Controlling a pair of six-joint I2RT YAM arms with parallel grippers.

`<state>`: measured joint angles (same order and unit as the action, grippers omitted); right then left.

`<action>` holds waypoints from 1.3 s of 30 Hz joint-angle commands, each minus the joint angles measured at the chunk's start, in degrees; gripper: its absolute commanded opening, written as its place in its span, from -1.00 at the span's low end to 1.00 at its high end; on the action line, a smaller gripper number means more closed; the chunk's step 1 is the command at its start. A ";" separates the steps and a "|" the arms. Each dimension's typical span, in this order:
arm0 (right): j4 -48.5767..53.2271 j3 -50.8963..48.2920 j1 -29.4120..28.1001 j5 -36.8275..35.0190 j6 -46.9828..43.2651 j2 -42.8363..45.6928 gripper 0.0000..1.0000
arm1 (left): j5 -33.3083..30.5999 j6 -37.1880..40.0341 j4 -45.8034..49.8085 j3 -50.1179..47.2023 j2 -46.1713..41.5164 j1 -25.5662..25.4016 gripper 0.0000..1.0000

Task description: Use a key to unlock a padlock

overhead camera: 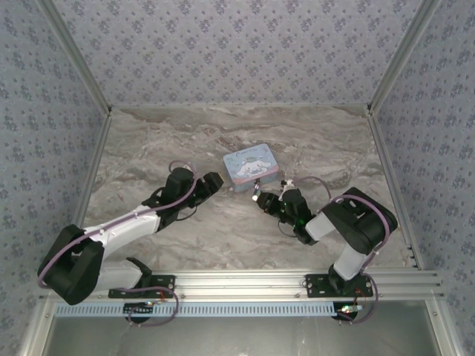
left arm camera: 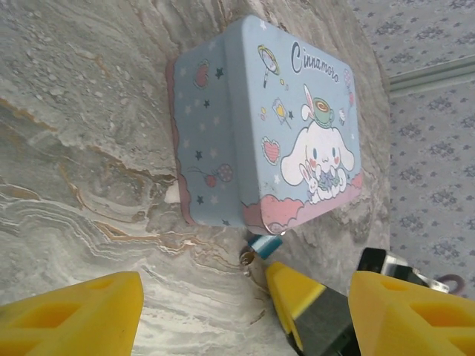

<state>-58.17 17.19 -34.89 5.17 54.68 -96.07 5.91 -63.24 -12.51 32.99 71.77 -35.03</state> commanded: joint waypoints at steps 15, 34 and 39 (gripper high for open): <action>10.37 3.07 13.69 23.18 -14.29 8.86 0.66 | 10.34 7.03 -1.28 13.64 16.14 3.60 0.58; -3.38 10.48 11.98 23.84 -8.54 -8.66 0.37 | 13.79 7.73 -2.99 18.55 28.84 3.70 0.46; -4.84 11.28 10.78 24.06 -8.08 -10.35 0.30 | 12.91 7.78 -3.41 16.96 29.22 3.65 0.40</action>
<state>-61.10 27.31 -23.38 28.36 45.69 -104.97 18.68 -55.55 -14.15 51.13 100.33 -31.48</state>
